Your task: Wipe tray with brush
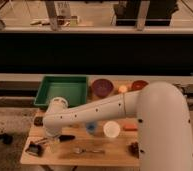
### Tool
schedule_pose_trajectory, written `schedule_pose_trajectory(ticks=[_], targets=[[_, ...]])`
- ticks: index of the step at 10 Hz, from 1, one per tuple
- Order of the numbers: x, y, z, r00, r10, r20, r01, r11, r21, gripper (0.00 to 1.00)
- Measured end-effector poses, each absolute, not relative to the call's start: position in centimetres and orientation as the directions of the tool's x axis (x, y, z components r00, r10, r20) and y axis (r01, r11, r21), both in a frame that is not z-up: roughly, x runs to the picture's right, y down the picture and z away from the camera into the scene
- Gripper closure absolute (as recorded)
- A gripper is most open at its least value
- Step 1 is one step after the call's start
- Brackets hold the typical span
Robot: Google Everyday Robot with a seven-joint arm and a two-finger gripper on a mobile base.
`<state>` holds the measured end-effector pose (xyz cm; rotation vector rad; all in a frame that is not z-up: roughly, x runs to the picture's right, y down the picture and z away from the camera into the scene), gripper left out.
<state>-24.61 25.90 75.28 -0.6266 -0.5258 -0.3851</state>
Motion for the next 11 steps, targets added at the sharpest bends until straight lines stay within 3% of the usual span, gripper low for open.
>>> schedule_pose_trajectory(ticks=[11], targets=[[-21.4, 25.1, 78.5, 0.833, -0.146, 0.533, 0.432, 0.774, -0.463, 0.2]])
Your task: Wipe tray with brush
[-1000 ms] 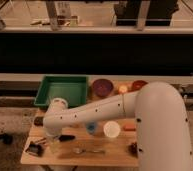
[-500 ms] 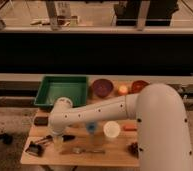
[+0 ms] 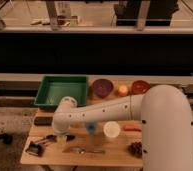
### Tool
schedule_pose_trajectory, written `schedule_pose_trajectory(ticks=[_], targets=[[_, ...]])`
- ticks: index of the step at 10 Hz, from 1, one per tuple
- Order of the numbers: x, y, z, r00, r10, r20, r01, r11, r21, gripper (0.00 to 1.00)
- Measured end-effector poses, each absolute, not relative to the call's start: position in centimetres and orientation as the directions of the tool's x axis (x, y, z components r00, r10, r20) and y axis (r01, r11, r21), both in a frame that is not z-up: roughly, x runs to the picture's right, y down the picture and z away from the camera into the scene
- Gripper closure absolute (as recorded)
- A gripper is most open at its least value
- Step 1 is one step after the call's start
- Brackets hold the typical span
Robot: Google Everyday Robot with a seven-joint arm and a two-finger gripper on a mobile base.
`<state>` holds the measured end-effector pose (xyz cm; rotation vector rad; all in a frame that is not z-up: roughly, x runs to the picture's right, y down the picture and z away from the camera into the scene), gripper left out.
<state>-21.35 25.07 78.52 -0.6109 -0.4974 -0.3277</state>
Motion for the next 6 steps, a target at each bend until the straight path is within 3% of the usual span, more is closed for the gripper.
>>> schedule_pose_trajectory(ticks=[6], targets=[[-21.79, 25.69, 78.89, 0.818, -0.137, 0.559, 0.444, 0.768, -0.461, 0.21]])
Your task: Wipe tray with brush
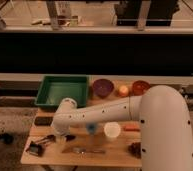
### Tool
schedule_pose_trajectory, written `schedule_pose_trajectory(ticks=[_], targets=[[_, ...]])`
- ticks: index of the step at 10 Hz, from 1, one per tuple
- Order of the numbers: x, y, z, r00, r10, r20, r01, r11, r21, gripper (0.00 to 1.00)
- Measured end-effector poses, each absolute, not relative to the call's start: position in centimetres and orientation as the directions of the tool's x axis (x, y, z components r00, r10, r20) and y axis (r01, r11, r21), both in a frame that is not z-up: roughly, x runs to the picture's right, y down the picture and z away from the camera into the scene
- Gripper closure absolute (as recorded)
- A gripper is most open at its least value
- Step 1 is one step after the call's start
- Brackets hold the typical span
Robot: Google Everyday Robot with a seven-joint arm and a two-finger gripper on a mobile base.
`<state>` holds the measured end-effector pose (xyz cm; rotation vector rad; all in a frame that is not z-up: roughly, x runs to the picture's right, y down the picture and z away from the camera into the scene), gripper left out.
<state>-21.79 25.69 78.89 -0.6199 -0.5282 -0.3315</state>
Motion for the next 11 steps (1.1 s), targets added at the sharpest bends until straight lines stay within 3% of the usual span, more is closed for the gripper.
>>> schedule_pose_trajectory(ticks=[3, 8, 11], targets=[[-20.91, 25.81, 79.37, 0.818, -0.116, 0.563, 0.431, 0.771, -0.468, 0.41], [-21.12, 25.94, 79.67, 0.808, -0.107, 0.579, 0.438, 0.766, -0.469, 0.52], [-21.73, 25.93, 79.21, 0.789, -0.095, 0.607, 0.455, 0.755, -0.472, 0.82]])
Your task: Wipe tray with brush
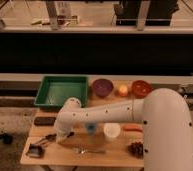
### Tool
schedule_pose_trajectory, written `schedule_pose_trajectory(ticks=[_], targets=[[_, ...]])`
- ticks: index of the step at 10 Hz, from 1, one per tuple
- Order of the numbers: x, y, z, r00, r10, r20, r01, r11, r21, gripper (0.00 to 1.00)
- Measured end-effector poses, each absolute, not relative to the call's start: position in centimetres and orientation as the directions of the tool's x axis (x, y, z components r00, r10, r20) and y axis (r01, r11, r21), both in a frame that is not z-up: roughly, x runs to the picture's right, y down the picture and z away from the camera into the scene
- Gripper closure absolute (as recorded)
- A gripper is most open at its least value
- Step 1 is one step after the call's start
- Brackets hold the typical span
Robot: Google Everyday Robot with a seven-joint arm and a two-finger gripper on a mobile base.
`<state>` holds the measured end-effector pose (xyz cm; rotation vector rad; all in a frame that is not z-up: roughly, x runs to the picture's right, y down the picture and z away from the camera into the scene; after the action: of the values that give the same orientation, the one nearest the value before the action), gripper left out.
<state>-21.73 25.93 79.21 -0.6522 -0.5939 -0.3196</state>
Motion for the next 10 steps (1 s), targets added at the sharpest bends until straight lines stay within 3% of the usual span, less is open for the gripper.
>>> schedule_pose_trajectory(ticks=[1, 2, 10], targets=[[-22.1, 25.9, 78.8, 0.78, -0.089, 0.62, 0.462, 0.75, -0.473, 0.94], [-22.4, 25.9, 78.4, 0.774, -0.086, 0.628, 0.467, 0.748, -0.472, 0.99], [-22.3, 22.9, 74.1, 0.743, -0.063, 0.667, 0.456, 0.776, -0.435, 1.0]])
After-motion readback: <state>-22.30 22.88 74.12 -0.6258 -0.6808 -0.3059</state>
